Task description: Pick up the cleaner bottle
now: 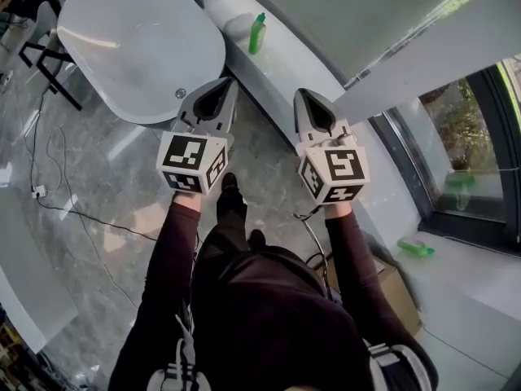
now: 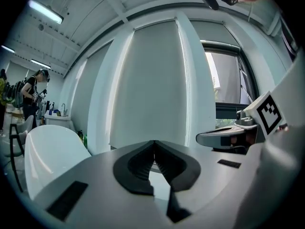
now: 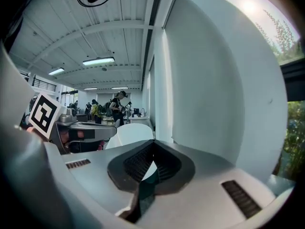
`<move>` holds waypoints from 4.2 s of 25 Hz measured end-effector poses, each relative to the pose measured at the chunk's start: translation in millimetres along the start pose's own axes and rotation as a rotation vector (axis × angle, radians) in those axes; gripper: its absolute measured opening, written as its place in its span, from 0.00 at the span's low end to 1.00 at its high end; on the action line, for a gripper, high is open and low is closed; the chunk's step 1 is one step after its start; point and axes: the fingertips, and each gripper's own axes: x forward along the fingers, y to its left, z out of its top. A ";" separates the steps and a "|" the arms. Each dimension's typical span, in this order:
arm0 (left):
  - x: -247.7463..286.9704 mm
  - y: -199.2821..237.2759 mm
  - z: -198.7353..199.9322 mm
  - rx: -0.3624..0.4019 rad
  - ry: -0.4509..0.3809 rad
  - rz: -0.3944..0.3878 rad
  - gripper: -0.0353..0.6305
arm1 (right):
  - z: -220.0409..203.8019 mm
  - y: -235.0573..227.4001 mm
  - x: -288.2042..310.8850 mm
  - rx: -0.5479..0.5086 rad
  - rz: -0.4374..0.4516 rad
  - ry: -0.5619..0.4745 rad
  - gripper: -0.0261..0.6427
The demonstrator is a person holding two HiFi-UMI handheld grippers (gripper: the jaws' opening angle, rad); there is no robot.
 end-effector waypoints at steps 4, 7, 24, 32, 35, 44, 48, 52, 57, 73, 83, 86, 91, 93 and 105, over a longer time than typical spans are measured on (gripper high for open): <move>31.4 27.1 -5.5 -0.007 0.030 -0.032 0.07 | -1.2 -8.2 38.8 0.019 -0.027 0.025 0.04; 54.0 46.0 -13.2 -0.012 0.059 -0.046 0.07 | -3.5 -14.5 64.7 0.026 -0.049 0.050 0.04; 158.8 107.7 -74.5 -0.022 0.180 -0.073 0.25 | -38.8 -62.0 155.9 0.062 -0.136 0.162 0.04; 212.7 126.5 -110.1 -0.031 0.242 -0.031 0.37 | -59.1 -96.8 206.8 0.091 -0.129 0.190 0.04; 234.4 134.7 -121.0 -0.020 0.256 -0.003 0.41 | -65.4 -111.1 223.1 0.096 -0.128 0.197 0.04; 283.7 153.9 -168.3 -0.046 0.297 0.046 0.45 | -101.3 -140.5 258.2 0.101 -0.135 0.257 0.04; 300.6 161.4 -193.4 -0.043 0.316 0.049 0.45 | -124.3 -147.1 272.6 0.105 -0.132 0.280 0.04; 311.4 166.0 -219.0 -0.033 0.347 0.047 0.45 | -145.2 -150.8 285.8 0.124 -0.130 0.301 0.04; 324.8 173.0 -248.3 -0.041 0.376 0.044 0.45 | -162.9 -156.0 305.5 0.121 -0.130 0.319 0.04; 355.2 187.0 -340.0 -0.032 0.444 0.064 0.45 | -242.3 -177.8 335.7 0.178 -0.156 0.396 0.04; 380.5 192.7 -387.2 0.002 0.479 0.052 0.46 | -282.3 -190.4 353.1 0.197 -0.170 0.419 0.04; 387.0 194.9 -399.6 0.006 0.490 0.054 0.46 | -292.0 -193.1 357.1 0.211 -0.179 0.423 0.04; 393.1 196.9 -417.6 0.004 0.503 0.059 0.46 | -306.9 -193.3 359.8 0.235 -0.181 0.437 0.04; 397.5 196.5 -422.8 0.003 0.505 0.053 0.46 | -312.5 -195.3 361.7 0.237 -0.179 0.442 0.04; 423.1 201.4 -444.5 0.020 0.498 0.071 0.46 | -332.3 -208.6 373.1 0.236 -0.179 0.452 0.04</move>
